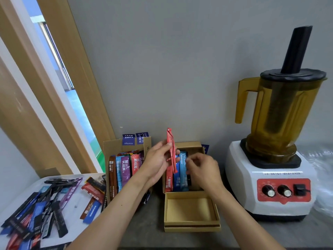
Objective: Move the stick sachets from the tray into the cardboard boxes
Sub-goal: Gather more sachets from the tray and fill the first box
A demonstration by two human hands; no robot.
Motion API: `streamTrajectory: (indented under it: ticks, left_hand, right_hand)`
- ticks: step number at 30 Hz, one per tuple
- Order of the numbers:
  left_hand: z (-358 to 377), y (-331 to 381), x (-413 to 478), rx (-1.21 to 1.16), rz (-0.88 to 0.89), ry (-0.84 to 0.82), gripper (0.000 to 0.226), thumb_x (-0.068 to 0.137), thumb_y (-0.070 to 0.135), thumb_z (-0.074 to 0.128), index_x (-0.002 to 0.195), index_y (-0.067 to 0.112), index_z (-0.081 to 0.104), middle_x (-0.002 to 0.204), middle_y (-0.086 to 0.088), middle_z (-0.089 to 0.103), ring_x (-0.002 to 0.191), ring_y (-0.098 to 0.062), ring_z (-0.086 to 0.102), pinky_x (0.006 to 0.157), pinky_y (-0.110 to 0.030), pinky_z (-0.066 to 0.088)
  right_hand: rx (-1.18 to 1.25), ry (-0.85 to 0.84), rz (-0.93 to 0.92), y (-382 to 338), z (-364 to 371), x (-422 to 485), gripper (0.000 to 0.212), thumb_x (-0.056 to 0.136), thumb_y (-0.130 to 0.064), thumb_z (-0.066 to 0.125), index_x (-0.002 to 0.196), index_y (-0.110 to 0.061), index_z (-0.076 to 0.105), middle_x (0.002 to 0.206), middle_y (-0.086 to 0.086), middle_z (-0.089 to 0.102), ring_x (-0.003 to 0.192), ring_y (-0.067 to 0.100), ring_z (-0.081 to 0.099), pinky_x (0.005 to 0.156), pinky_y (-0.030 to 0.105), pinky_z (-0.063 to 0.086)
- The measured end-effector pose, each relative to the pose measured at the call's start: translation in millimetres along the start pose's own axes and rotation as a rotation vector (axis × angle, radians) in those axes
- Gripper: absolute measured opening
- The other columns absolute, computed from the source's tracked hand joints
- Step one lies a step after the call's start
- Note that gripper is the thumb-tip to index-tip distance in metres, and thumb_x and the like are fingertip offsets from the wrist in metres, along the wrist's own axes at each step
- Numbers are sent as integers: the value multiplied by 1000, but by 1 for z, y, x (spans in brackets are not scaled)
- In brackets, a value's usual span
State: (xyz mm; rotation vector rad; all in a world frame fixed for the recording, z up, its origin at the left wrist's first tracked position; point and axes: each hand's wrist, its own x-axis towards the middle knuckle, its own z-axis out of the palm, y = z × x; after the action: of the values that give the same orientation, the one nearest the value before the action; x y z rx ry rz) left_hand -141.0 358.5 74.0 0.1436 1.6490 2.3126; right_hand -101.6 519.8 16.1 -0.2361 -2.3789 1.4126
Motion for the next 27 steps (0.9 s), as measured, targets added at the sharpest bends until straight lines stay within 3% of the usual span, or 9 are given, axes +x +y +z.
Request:
streamTrajectory:
  ticks: [3, 8, 14, 18, 20, 23, 27]
  left_hand:
    - [3, -1, 0, 108, 38, -14, 27, 102, 12, 63, 128, 7, 66, 108, -12, 75, 104, -22, 74, 88, -37, 62]
    - [12, -4, -2, 355, 97, 15, 32, 90, 23, 81, 119, 16, 72, 109, -3, 80, 103, -21, 77, 93, -38, 61]
    - [7, 1, 3, 400, 161, 93, 27, 98, 39, 68, 112, 17, 73, 85, 0, 71, 70, -4, 67, 66, -20, 53]
    - [5, -3, 9, 443, 190, 124, 29, 101, 39, 64, 114, 14, 69, 95, 0, 77, 77, -3, 76, 60, -13, 53]
    - [5, -6, 10, 471, 196, 131, 28, 101, 38, 64, 115, 14, 67, 99, 0, 78, 78, 0, 76, 59, -11, 53]
    - [6, -13, 13, 554, 201, 132, 29, 101, 37, 65, 118, 14, 68, 103, -3, 78, 79, -4, 76, 60, -10, 52]
    - [9, -19, 15, 600, 195, 114, 22, 103, 32, 63, 120, 19, 67, 113, -3, 77, 98, -12, 75, 74, -20, 59]
  right_hand:
    - [309, -50, -55, -10, -10, -4, 16, 97, -36, 71, 101, -20, 72, 90, -5, 78, 84, 5, 76, 65, 21, 59]
    - [304, -163, -76, -6, -15, -5, 22, 87, -30, 83, 102, -21, 71, 93, -8, 78, 91, 4, 76, 69, 20, 62]
    - [460, -340, 20, 0, -29, -10, 28, 88, -23, 79, 112, -13, 70, 101, -1, 80, 103, 12, 77, 74, 28, 65]
    - [460, -401, 30, 0, -33, -9, 28, 88, -24, 78, 113, -14, 70, 106, -1, 80, 108, 11, 75, 79, 34, 66]
    - [390, -381, 33, 1, -32, -8, 25, 88, -27, 79, 110, -17, 71, 104, -4, 80, 106, 8, 75, 81, 36, 66]
    - [152, -234, -20, 2, -16, -12, 26, 87, -32, 82, 109, -24, 69, 98, -9, 76, 96, 4, 75, 78, 27, 65]
    - [82, -128, -13, 5, 0, -12, 27, 90, -36, 79, 112, -28, 66, 98, -10, 74, 94, 5, 74, 79, 33, 66]
